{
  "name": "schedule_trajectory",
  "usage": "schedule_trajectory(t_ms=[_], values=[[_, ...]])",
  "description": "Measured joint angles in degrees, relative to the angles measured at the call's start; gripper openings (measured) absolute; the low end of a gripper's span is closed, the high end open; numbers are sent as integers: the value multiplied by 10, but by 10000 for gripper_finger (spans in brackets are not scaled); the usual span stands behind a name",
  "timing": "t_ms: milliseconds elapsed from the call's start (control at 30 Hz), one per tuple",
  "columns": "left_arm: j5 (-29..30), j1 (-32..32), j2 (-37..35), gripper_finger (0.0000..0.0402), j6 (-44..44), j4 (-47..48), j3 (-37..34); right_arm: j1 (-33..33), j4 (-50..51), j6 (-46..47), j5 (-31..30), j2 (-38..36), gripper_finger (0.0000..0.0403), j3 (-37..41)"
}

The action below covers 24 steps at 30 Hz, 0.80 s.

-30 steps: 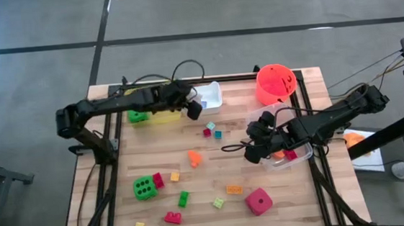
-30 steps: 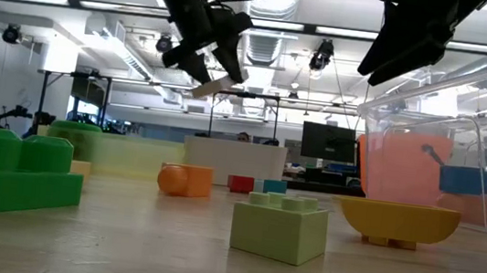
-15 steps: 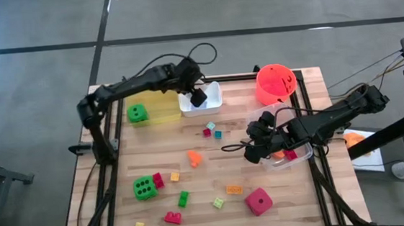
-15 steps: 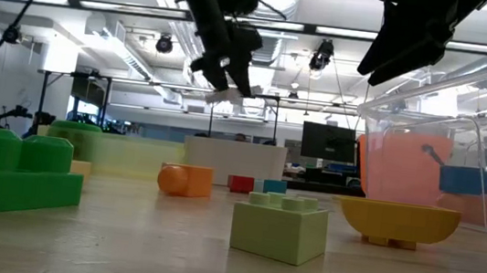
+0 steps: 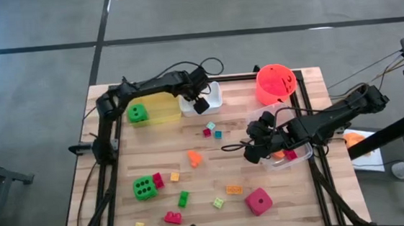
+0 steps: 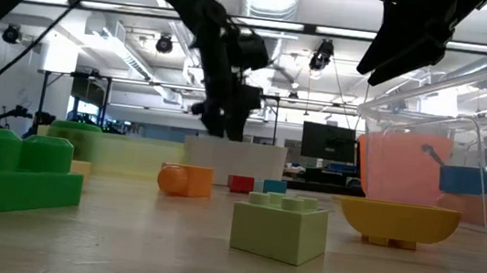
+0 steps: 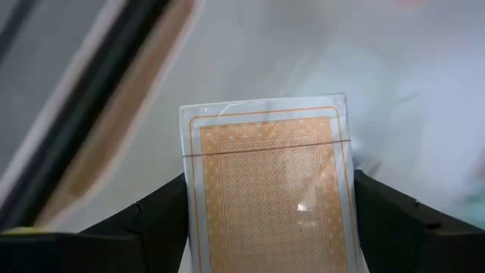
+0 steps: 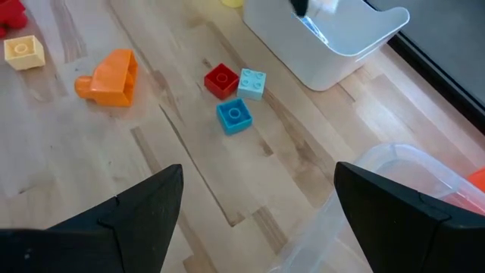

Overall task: Pick & Place Toys
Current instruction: Put the orange deck of cards into the white bin

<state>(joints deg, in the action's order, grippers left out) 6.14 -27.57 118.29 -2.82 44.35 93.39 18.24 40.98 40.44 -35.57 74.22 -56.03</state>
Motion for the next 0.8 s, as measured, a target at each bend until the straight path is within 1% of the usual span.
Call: schedule_trajectory(t_ms=[133,333,467,667,800], values=[[3,0,-1,289,3,-13,5,0,0,-1,0,0,337,0],[1,-2,-2,289,43,-18,3,0,0,-1,0,0,337,0],[-22,-1,-2,289,70,-16,-1,0,0,-1,0,0,337,0],[-28,2,-2,289,70,-17,-3,0,-4,0,0,0,337,0],[-30,2,-1,289,62,-21,-21,0,-12,0,0,0,337,0]])
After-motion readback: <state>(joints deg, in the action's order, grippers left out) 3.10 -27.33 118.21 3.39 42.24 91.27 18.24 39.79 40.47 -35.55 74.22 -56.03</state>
